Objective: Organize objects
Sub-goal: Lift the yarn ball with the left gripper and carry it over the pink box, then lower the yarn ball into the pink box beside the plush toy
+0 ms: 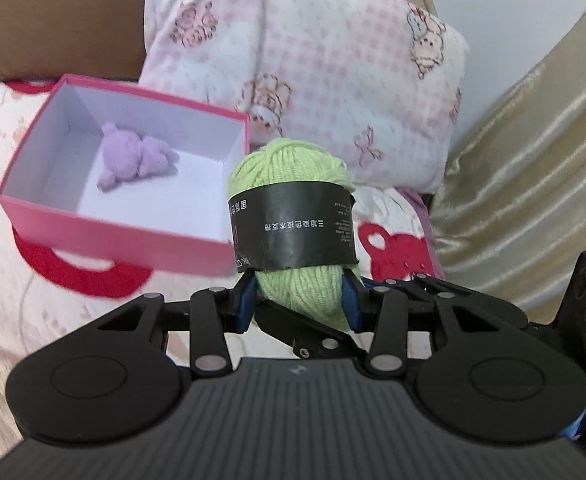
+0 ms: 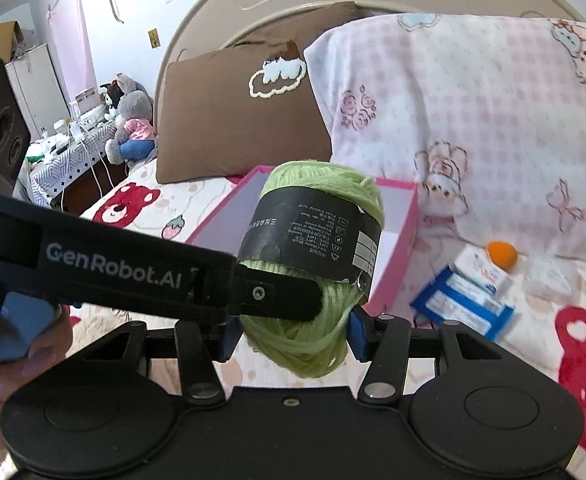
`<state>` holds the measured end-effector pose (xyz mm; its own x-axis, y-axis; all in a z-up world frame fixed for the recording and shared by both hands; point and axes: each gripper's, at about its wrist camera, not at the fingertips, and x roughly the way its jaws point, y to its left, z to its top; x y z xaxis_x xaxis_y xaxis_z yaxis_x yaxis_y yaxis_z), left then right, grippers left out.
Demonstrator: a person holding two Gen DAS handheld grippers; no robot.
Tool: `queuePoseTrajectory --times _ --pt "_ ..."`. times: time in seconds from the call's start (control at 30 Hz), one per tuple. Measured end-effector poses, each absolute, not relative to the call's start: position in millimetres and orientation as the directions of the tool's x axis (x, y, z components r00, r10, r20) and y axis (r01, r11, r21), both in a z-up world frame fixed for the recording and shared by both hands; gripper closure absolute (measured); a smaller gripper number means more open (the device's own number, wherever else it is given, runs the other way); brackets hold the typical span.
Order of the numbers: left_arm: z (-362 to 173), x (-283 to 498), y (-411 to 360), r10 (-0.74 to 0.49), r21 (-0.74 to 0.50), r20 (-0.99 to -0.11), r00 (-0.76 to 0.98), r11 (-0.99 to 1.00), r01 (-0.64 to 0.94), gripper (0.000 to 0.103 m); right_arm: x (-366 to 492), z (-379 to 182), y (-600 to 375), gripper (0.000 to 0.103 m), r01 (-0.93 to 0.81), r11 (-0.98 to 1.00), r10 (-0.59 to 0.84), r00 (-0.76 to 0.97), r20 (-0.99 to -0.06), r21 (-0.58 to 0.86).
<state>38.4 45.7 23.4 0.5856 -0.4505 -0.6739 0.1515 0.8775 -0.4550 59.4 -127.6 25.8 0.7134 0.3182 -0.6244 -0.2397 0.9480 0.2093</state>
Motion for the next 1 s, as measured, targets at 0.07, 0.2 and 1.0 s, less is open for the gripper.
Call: queuePoseTrajectory --times 0.07,0.2,1.0 --pt "23 49 52 -0.442 -0.454 -0.667 0.600 0.879 0.142 0.061 73 26 -126 0.046 -0.240 0.946 0.323 0.714 -0.621 0.217" --pt "18 77 67 -0.439 -0.469 -0.666 0.603 0.875 0.120 0.060 101 22 -123 0.046 -0.226 0.945 0.326 0.713 -0.621 0.237" --pt "-81 208 123 -0.481 -0.578 -0.662 0.575 0.816 0.016 0.059 222 -62 -107 0.049 -0.097 0.962 0.250 0.683 -0.686 0.254"
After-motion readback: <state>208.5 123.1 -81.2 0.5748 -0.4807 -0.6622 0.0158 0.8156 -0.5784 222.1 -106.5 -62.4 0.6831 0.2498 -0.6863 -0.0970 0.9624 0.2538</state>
